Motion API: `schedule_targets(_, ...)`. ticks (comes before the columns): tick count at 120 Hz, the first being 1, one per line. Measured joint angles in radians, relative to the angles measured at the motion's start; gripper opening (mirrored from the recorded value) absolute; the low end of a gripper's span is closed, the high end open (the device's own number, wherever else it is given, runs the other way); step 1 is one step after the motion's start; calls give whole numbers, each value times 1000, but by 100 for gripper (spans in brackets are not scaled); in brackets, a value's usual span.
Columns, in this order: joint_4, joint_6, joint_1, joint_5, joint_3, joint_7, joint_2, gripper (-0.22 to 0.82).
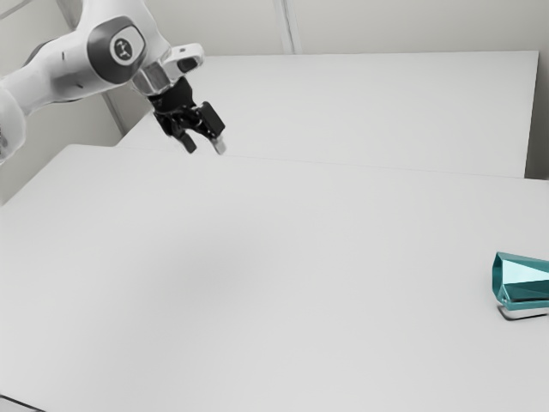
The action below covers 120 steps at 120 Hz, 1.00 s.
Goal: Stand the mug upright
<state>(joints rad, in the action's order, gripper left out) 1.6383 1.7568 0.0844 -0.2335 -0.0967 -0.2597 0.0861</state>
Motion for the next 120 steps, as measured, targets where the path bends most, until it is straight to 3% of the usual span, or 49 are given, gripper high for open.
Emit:
schedule_targets(39, 100, 218, -39, -211, -222, 57, 72, 60)
schedule_targets(80, 82, 531, -225, -317, -282, 183, 289, 60)
schedule_targets(120, -122, 734, -365, -383, -307, 255, 539, 60)
